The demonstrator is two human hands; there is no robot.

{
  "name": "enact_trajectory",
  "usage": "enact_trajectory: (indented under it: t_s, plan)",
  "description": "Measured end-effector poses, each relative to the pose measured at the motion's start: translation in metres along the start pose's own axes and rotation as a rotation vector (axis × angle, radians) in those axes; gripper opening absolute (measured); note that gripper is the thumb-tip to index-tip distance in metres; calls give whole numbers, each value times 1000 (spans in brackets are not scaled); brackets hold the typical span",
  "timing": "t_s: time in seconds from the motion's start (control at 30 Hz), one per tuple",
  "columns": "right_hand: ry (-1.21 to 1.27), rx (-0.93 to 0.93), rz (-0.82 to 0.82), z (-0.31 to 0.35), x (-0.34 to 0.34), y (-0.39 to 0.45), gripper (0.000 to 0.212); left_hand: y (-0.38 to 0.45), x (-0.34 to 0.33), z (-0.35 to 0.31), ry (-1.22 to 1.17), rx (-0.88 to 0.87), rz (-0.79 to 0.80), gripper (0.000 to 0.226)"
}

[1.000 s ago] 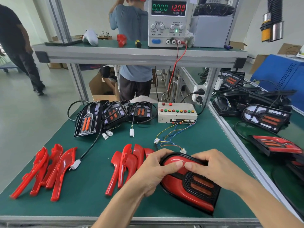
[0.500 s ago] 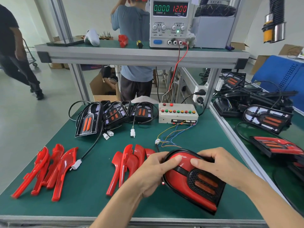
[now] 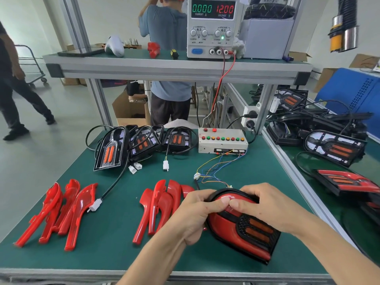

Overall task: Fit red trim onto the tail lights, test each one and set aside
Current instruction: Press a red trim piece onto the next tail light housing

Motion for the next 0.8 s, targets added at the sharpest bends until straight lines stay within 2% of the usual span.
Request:
enact_trajectory:
  t_s: [0.4, 0.5, 0.63, 0.8]
  plan:
    - [-95, 31, -86, -4, -6, 3, 62, 3, 0, 2, 35, -44, -40, 28]
    - [-90, 35, -103, -5, -8, 4, 60, 3, 2, 3, 33, -42, -34, 29]
    - [-76, 51, -116, -3, -14, 3, 46, 3, 5, 5, 24, -49, -8, 29]
    - [-77, 21, -115, -5, -14, 3, 55, 4, 8, 6, 7, -26, 23, 32]
Point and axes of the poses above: each hand's wrist, its own y-axis towards the middle knuckle, its own x-axis out of the back of the hand, z = x × y, the point moved 1 cm from there along y, towards the middle knuckle, and after that the axes turned 3 degrees about z, right-handed, at the moved point
